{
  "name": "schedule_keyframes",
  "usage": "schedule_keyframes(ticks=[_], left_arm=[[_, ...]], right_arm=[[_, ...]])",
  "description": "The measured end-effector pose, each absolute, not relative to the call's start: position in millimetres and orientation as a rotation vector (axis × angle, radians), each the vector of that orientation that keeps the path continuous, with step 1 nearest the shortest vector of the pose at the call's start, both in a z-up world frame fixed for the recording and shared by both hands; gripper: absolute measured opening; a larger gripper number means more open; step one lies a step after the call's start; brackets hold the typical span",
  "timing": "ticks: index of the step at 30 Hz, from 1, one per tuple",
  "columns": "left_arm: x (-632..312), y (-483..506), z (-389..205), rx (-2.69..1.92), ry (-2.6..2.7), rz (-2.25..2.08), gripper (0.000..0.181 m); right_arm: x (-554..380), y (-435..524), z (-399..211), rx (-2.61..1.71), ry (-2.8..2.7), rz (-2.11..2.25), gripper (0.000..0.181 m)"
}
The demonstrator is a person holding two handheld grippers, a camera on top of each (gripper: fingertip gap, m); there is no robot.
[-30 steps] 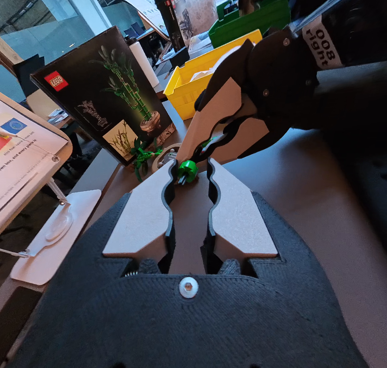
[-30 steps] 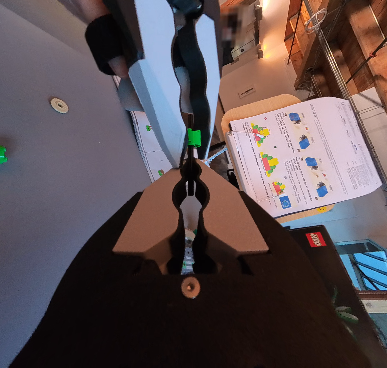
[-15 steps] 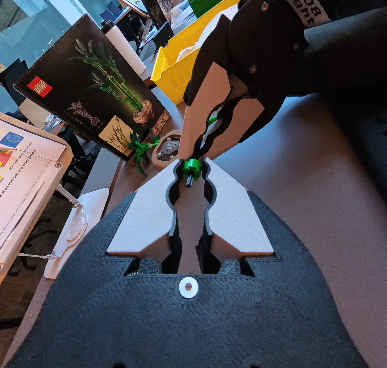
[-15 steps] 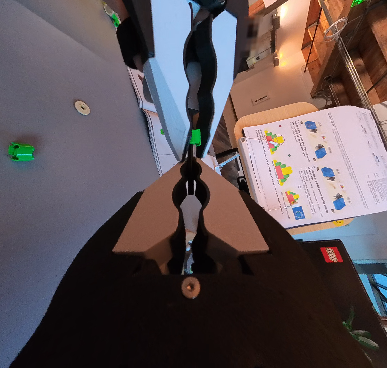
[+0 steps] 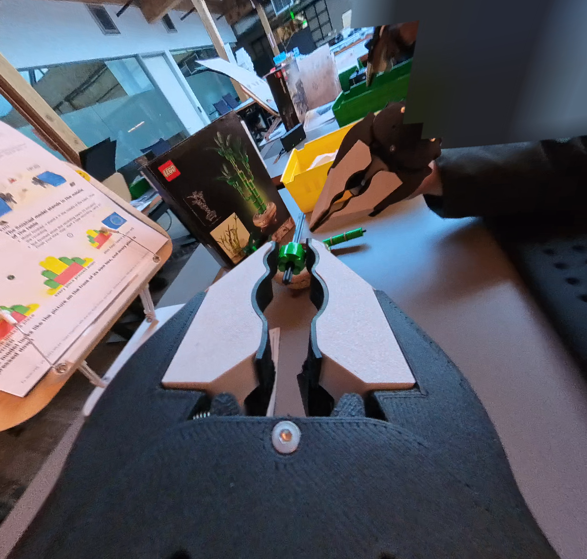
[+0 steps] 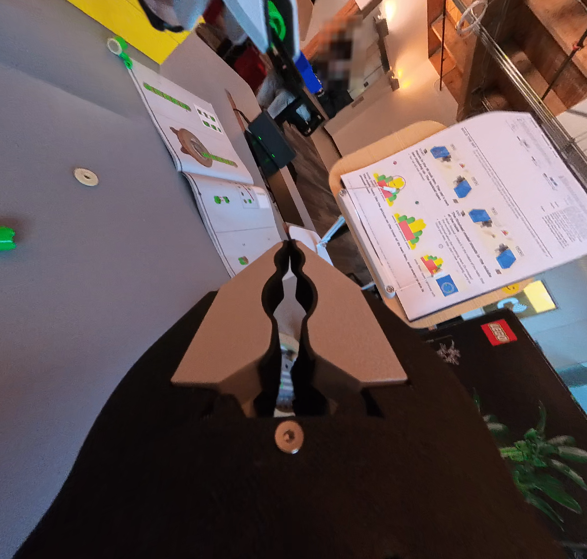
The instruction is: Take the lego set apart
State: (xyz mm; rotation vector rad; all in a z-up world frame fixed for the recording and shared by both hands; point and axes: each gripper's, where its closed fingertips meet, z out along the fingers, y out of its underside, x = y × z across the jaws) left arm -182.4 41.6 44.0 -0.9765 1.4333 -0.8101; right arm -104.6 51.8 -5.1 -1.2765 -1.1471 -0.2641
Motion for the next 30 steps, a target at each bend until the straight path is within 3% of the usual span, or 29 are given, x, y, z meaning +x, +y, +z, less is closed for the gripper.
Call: schedule_keyframes(ticks=[4,7,15,19,22,30], left_arm=[[-166,36,13,-1.021,1.584,-0.701,0.016],[-154,34,-8,-1.091,1.65,-0.688,0.016],[-137,32,-26,-1.209,1.669,-0.664,0.016],[-132,33,-35,-1.245,1.686,-0.602,0.016],[-132,35,-37,-1.26,1.689,-0.595,0.016],[-137,41,-36,-1.282,1.675,-0.601,0.016]], right_arm=[[-126,46,-14,-1.204,-1.248,-0.316,0.002],[-140,44,-20,-1.189,-1.293,-0.34,0.022],[-140,63,-48,-1.325,-1.343,-0.549,0.023],[-142,66,-53,-1.364,-1.329,-0.545,0.019],[-138,68,-49,-1.365,-1.3,-0.556,0.0],[-141,61,-40,-1.323,-1.264,-0.439,0.002]])
